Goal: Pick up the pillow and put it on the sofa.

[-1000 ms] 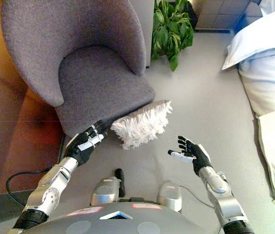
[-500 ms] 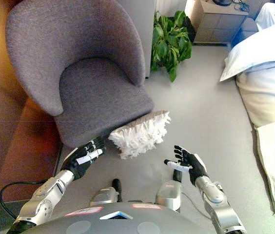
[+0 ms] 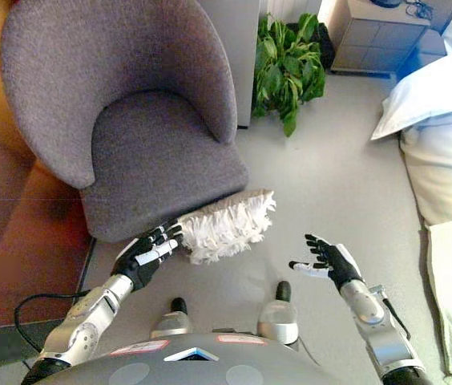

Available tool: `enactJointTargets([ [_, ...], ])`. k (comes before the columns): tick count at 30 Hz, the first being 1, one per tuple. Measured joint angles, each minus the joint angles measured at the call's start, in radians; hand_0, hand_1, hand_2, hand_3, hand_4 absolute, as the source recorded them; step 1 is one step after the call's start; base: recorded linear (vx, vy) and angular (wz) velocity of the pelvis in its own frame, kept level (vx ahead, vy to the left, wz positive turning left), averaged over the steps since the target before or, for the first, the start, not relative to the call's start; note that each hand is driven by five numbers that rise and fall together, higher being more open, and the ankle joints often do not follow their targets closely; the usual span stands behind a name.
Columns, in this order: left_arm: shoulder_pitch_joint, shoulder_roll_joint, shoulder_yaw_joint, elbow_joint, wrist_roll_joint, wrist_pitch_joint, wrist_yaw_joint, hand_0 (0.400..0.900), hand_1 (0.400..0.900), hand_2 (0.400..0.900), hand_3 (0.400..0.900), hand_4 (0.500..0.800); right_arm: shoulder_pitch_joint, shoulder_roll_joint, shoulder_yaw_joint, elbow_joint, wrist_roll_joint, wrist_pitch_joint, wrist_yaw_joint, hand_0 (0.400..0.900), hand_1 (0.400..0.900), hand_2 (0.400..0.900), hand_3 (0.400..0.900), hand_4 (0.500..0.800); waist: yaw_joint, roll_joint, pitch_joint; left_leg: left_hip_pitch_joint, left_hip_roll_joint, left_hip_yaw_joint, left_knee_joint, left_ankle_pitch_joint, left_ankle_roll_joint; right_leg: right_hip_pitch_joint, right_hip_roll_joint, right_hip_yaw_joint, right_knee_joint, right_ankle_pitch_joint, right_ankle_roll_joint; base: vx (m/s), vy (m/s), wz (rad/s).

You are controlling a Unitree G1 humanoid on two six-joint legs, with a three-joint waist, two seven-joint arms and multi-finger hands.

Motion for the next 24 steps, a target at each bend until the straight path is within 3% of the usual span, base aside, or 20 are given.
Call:
enactJointTargets([
  [5, 0.005, 0.038, 0.007, 0.006, 0.0, 0.0, -0.003, 0.9, 0.9, 0.9, 0.9, 0.8, -0.027, -0.028, 0.022, 0.024, -0.246, -0.019, -0.025, 0.9, 0.9, 0.9, 0.9, 0.8, 0.006, -0.004, 0.014, -0.023, 0.0, -0.025, 0.005, -0.001, 0.006, 0.001, -0.006, -0.021, 0.016, -0.009, 0.004, -0.02, -0.082, 0.25],
  [8, -0.027, 0.058, 0.004, 0.006, -0.002, -0.001, -0.006, 0.9, 0.9, 0.9, 0.9, 0.8, -0.141, -0.061, 0.087, 0.1, -0.402, -0.025, -0.07, 0.9, 0.9, 0.9, 0.9, 0.8, 0.01, -0.009, 0.042, -0.092, 0.005, -0.056, 0.046, -0.002, 0.007, -0.044, -0.006, -0.033, 0.05, -0.016, -0.001, -0.28, -0.113, 0.3],
  [12, -0.219, 0.127, -0.052, 0.012, -0.063, -0.045, 0.011, 0.9, 0.9, 0.9, 0.9, 0.8, -0.435, -0.185, 0.19, 0.164, -0.555, -0.041, -0.157, 0.9, 0.9, 0.9, 0.9, 0.8, 0.02, 0.002, 0.188, -0.339, 0.022, -0.131, 0.228, -0.007, 0.007, -0.238, -0.007, -0.03, 0.202, -0.041, -0.026, -0.28, -0.012, 0.25],
  [17, -0.321, 0.128, -0.06, 0.011, -0.116, -0.117, 0.017, 0.9, 0.9, 0.9, 0.9, 0.8, -0.664, -0.281, 0.202, 0.166, -0.61, -0.089, -0.221, 0.9, 0.9, 0.9, 0.9, 0.8, 0.059, 0.033, 0.313, -0.498, 0.036, -0.149, 0.339, -0.007, 0.011, -0.399, -0.032, -0.021, 0.384, -0.106, -0.042, -0.15, -0.081, 0.36],
  [21, -0.342, 0.137, -0.06, 0.01, -0.119, -0.133, 0.014, 0.9, 0.9, 0.9, 0.9, 0.8, -0.796, -0.306, 0.253, 0.193, -0.619, -0.139, -0.244, 0.9, 0.9, 0.9, 0.9, 0.8, 0.067, 0.044, 0.338, -0.636, 0.049, -0.157, 0.419, 0.004, 0.025, -0.528, -0.057, -0.019, 0.552, -0.191, -0.055, -0.11, -0.083, 0.29],
  [24, -0.348, 0.139, -0.061, 0.01, -0.118, -0.144, 0.012, 0.9, 0.9, 0.9, 0.9, 0.8, -0.845, -0.306, 0.28, 0.195, -0.619, -0.177, -0.249, 0.9, 0.9, 0.9, 0.9, 0.8, 0.097, 0.044, 0.349, -0.702, 0.051, -0.169, 0.484, -0.003, 0.016, -0.588, -0.066, -0.015, 0.646, -0.241, -0.057, -0.03, -0.082, 0.21],
])
